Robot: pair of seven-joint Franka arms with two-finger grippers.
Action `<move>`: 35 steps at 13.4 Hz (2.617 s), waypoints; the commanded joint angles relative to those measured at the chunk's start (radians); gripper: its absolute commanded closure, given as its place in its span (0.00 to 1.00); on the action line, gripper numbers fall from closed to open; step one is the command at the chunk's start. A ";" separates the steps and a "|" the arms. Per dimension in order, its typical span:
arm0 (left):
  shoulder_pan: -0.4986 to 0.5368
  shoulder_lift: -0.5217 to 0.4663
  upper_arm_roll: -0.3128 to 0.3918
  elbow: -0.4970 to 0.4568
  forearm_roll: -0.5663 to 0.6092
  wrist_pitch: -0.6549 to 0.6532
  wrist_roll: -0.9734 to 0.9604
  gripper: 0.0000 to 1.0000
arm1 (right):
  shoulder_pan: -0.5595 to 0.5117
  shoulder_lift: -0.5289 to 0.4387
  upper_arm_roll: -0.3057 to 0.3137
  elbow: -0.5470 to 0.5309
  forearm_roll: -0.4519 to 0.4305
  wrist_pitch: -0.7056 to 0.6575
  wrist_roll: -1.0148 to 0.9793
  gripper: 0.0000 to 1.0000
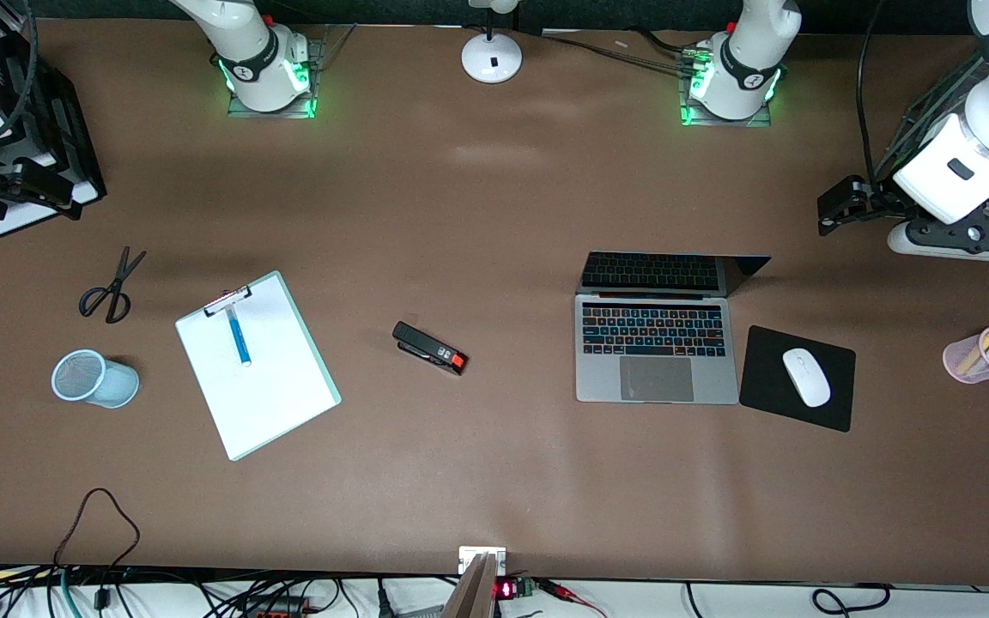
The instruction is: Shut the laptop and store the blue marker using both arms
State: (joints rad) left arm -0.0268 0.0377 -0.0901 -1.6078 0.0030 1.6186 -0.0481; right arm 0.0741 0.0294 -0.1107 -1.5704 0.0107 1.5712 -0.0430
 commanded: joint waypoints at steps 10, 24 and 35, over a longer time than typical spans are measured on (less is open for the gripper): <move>-0.001 0.051 0.000 0.043 -0.003 -0.022 -0.001 0.00 | -0.005 0.062 0.019 -0.006 -0.014 0.022 0.000 0.00; -0.013 0.091 -0.022 0.079 -0.035 -0.189 0.010 0.96 | 0.118 0.421 0.019 -0.006 -0.021 0.360 -0.014 0.00; -0.007 -0.134 -0.169 -0.575 -0.143 0.357 -0.013 0.96 | 0.104 0.497 0.019 -0.190 -0.024 0.659 -0.225 0.00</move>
State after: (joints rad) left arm -0.0421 -0.0192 -0.2415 -2.0568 -0.1177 1.8980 -0.0583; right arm 0.1952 0.5339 -0.0953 -1.7205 -0.0023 2.1800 -0.2141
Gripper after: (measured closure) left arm 0.960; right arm 0.000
